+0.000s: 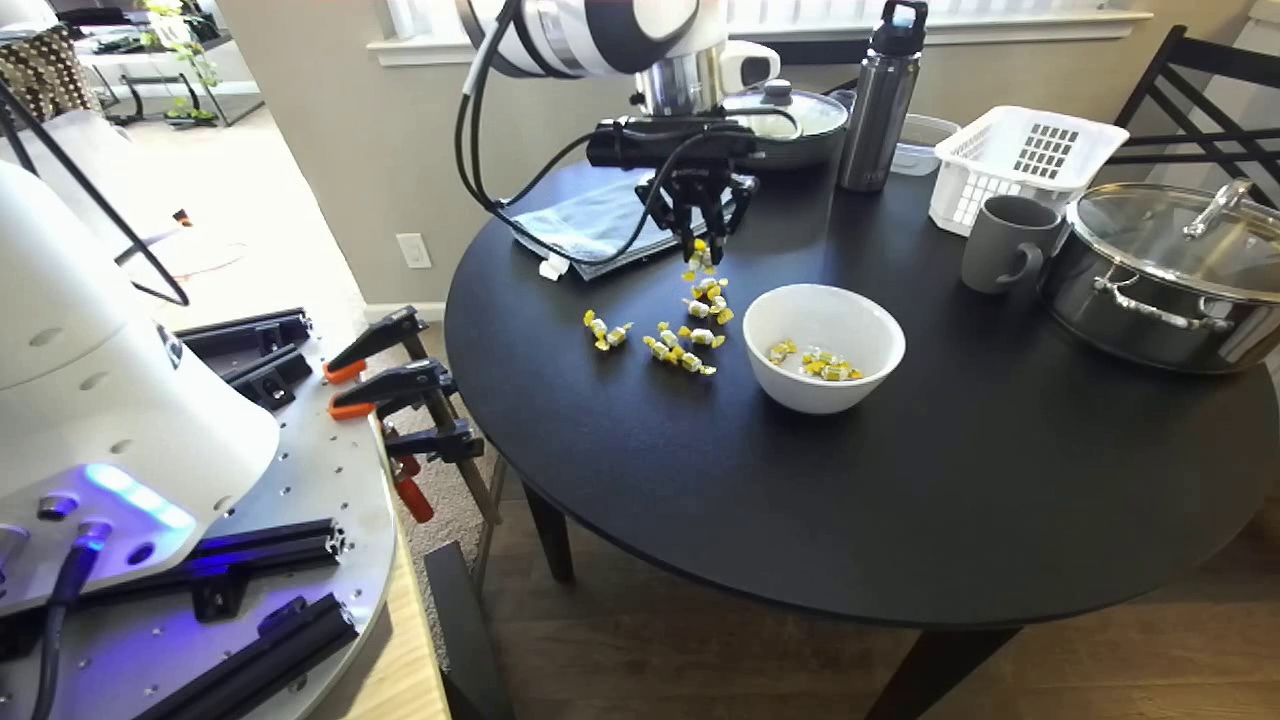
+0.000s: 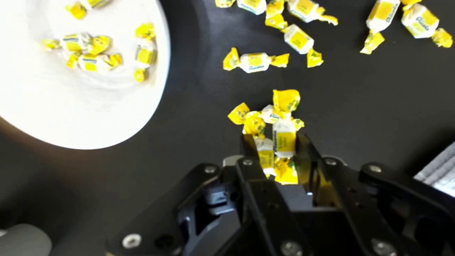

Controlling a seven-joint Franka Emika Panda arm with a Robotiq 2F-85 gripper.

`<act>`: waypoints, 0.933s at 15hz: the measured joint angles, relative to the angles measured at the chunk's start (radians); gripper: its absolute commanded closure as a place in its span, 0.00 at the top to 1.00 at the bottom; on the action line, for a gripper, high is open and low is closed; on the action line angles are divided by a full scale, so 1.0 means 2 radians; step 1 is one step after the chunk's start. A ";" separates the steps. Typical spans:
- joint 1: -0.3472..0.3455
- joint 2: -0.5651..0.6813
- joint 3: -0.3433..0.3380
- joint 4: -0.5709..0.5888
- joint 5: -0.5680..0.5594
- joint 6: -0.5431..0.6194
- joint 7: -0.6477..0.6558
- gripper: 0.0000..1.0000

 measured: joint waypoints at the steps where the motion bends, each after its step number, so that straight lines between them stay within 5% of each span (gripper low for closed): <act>1: 0.001 -0.013 -0.007 -0.005 -0.001 -0.002 0.000 0.08; 4: 0.023 -0.044 -0.062 -0.013 -0.038 -0.014 0.023 0.08; 8: 0.072 -0.072 -0.166 -0.012 -0.182 -0.036 0.146 0.08; 14: 0.105 -0.076 -0.206 -0.012 -0.293 -0.054 0.268 0.08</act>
